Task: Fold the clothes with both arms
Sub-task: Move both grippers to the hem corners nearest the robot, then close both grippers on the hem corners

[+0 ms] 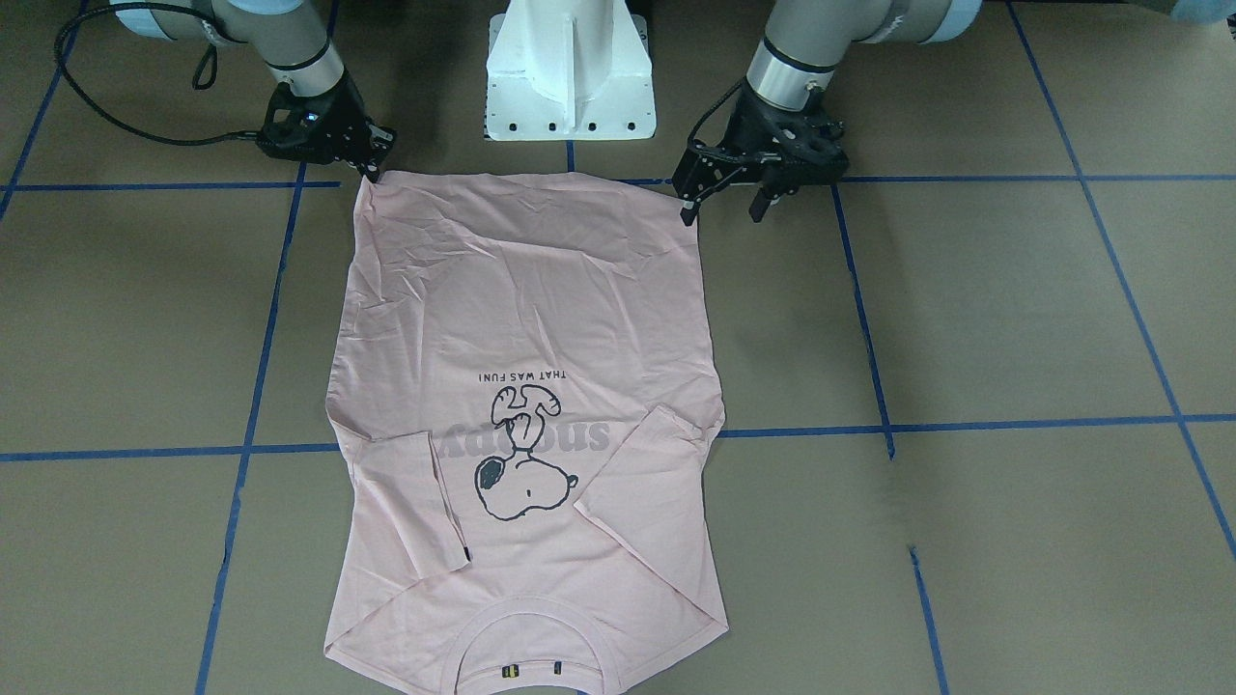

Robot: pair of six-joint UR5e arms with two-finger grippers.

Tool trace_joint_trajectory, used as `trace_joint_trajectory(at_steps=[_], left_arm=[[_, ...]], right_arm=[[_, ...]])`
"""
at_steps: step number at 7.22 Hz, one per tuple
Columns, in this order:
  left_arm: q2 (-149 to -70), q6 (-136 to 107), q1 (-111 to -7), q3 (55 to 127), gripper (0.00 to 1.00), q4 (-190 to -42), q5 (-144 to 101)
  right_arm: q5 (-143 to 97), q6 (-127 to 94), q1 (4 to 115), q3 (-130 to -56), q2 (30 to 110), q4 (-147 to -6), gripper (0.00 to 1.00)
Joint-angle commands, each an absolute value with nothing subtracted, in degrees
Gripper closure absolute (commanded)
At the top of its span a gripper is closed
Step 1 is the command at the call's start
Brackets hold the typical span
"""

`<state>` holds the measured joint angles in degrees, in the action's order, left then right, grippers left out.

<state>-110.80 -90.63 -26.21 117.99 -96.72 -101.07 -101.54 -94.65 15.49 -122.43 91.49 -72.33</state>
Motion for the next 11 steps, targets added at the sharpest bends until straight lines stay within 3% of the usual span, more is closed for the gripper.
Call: trace_joint_trajectory(at_steps=[1, 3, 11], left_arm=[[-110.92, -104.45, -16.03, 118.56, 0.0, -90.11, -96.68], [-111.18, -109.33, -10.56, 116.03, 0.0, -88.95, -93.88], [-114.86, -110.65, -10.72, 109.52, 0.03, -89.03, -91.85]], right_arm=[[-101.6, -94.57, 16.78, -124.01, 90.97, -72.33, 1.0], [-101.6, -94.57, 17.31, -124.28, 90.88, -72.25, 1.0], [-101.69, -94.22, 18.28, -124.01, 90.7, -72.33, 1.0]])
